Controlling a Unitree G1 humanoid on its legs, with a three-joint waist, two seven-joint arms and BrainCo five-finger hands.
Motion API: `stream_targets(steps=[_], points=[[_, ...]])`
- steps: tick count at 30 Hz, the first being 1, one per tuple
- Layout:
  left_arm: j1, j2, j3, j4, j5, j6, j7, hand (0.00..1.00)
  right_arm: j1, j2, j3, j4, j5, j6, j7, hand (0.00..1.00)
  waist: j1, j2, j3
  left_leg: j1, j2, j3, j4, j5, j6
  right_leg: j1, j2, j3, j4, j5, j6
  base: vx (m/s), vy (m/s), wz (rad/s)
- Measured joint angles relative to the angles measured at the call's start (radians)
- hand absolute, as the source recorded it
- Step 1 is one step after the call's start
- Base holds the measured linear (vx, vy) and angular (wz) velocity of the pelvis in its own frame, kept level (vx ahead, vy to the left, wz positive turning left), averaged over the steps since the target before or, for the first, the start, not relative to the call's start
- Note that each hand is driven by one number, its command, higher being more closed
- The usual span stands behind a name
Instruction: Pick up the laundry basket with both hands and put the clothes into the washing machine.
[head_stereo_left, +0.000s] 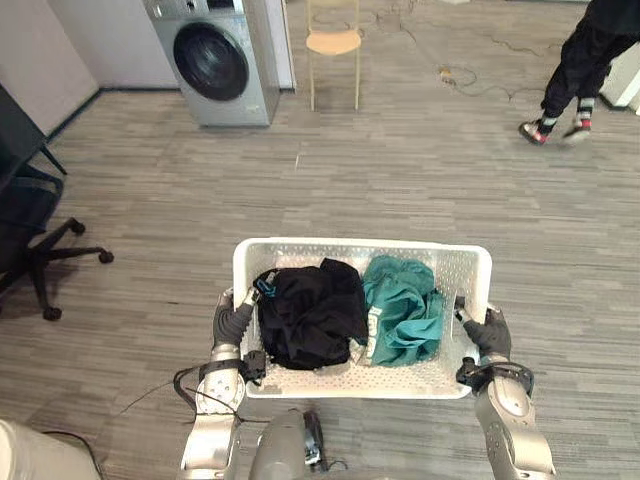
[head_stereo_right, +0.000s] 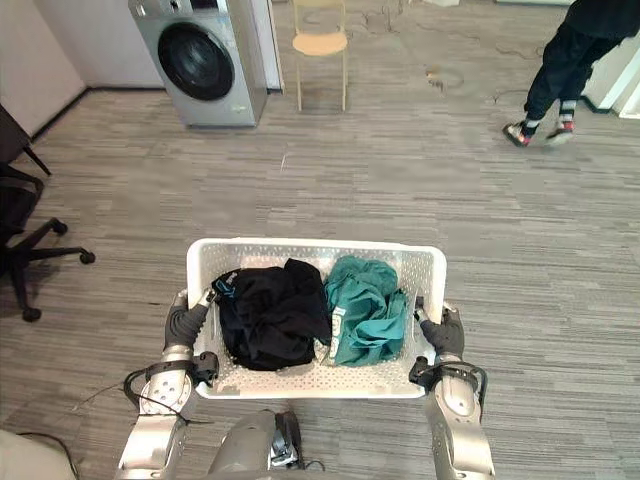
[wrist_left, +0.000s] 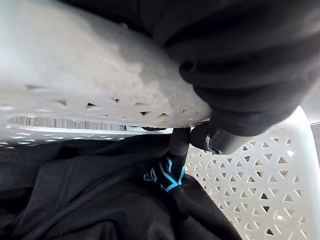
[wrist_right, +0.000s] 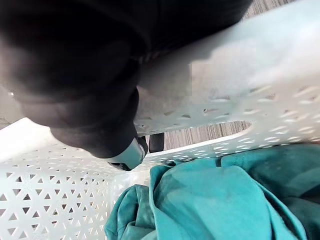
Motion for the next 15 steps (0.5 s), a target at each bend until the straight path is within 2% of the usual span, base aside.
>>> stream_targets(steps=[1,2,3,4,5,6,8,9,10,11,12,13,14,15], points=[[0.001,0.006,-0.001,0.000,0.003,0.014,0.000,1.00,-0.004,0.012,-0.006,0.028,-0.008,0.000,0.006,1.00,-0.001,-0.022,0.009,0.080,-0.036,0.005,-0.026,-0.025,0.035,-0.061,-0.012,0.025,0.238,0.087,0.090,0.66,0.277,0.19],[0.008,0.016,-0.001,0.001,0.009,0.023,0.001,1.00,-0.005,0.023,-0.005,0.045,-0.025,0.001,0.008,1.00,-0.002,-0.027,0.011,0.170,-0.058,0.005,-0.062,-0.033,0.049,-0.122,-0.014,0.008,0.469,0.099,0.083,0.65,0.229,0.17],[0.011,0.019,-0.001,0.001,0.009,0.023,0.002,1.00,-0.005,0.030,-0.005,0.049,-0.037,0.000,0.008,1.00,-0.001,-0.025,0.012,0.215,-0.064,0.003,-0.085,-0.033,0.049,-0.152,-0.013,-0.016,0.554,0.095,0.076,0.71,0.179,0.04],[0.018,0.023,0.002,0.001,0.011,0.022,0.010,1.00,-0.005,0.044,-0.004,0.051,-0.058,-0.002,0.007,1.00,0.002,-0.002,0.011,0.352,-0.067,-0.002,-0.186,-0.033,0.049,-0.229,0.000,-0.103,0.657,0.052,-0.001,0.67,0.134,-0.08],[0.018,0.024,0.003,-0.002,0.011,0.022,0.015,1.00,-0.007,0.047,-0.003,0.050,-0.060,-0.003,0.006,1.00,0.002,0.003,0.008,0.389,-0.069,-0.004,-0.223,-0.033,0.048,-0.259,0.001,-0.130,0.653,0.038,-0.025,0.64,0.114,-0.09],[0.018,0.033,0.000,-0.011,0.011,0.018,0.022,1.00,-0.007,0.056,-0.004,0.048,-0.060,-0.009,0.006,1.00,-0.004,0.009,-0.001,0.442,-0.071,-0.008,-0.281,-0.033,0.039,-0.327,0.001,-0.181,0.591,0.009,-0.066,0.47,0.051,0.03],[0.018,0.039,0.000,-0.025,0.011,0.015,0.022,1.00,-0.009,0.061,-0.002,0.046,-0.058,-0.021,0.006,1.00,-0.024,0.006,-0.013,0.472,-0.071,-0.029,-0.313,-0.042,-0.003,-0.409,0.006,-0.226,0.454,-0.019,-0.108,0.43,0.010,0.20],[0.017,0.040,0.000,-0.033,0.011,0.011,0.022,1.00,-0.014,0.060,-0.006,0.046,-0.057,-0.026,0.005,1.00,-0.030,0.011,-0.010,0.499,-0.067,-0.044,-0.336,-0.062,-0.042,-0.470,0.030,-0.224,0.324,-0.020,-0.122,0.41,-0.026,0.17],[0.017,0.040,0.001,-0.032,0.011,0.010,0.022,1.00,-0.015,0.056,-0.005,0.046,-0.056,-0.026,0.004,1.00,-0.033,0.012,-0.010,0.515,-0.062,-0.048,-0.345,-0.074,-0.063,-0.494,0.043,-0.222,0.243,-0.011,-0.131,0.51,-0.062,0.11],[0.017,0.040,0.002,-0.032,0.011,0.011,0.022,1.00,-0.013,0.055,-0.001,0.048,-0.048,-0.026,-0.001,1.00,-0.040,0.011,-0.010,0.546,-0.051,-0.053,-0.351,-0.096,-0.102,-0.518,0.075,-0.217,0.052,0.054,-0.159,0.65,-0.122,0.13],[0.018,0.043,0.001,-0.031,0.011,0.011,0.022,1.00,-0.004,0.055,0.008,0.048,-0.046,-0.028,-0.011,1.00,-0.048,0.000,-0.016,0.590,-0.052,-0.065,-0.352,-0.126,-0.151,-0.506,0.123,-0.203,-0.185,0.244,-0.187,0.55,-0.110,0.15],[0.018,0.044,0.001,-0.030,0.011,0.011,0.022,1.00,0.001,0.055,0.010,0.047,-0.045,-0.028,-0.012,1.00,-0.050,-0.002,-0.017,0.604,-0.051,-0.073,-0.350,-0.131,-0.159,-0.502,0.132,-0.193,-0.209,0.304,-0.200,0.62,-0.148,0.09],[0.012,0.018,-0.008,-0.002,0.013,0.011,0.023,1.00,0.011,0.031,0.017,0.049,-0.037,-0.032,-0.013,1.00,-0.051,0.045,-0.022,0.637,-0.015,-0.094,-0.330,-0.143,-0.171,-0.493,0.164,-0.184,-0.166,0.358,-0.198,0.50,-0.086,0.02],[0.008,0.018,-0.014,0.001,0.015,0.011,0.024,1.00,0.011,0.019,0.016,0.041,-0.036,-0.030,-0.014,1.00,-0.053,0.065,-0.029,0.622,0.017,-0.106,-0.266,-0.117,-0.187,-0.486,0.176,-0.189,-0.129,0.287,-0.202,0.71,-0.150,0.05]])
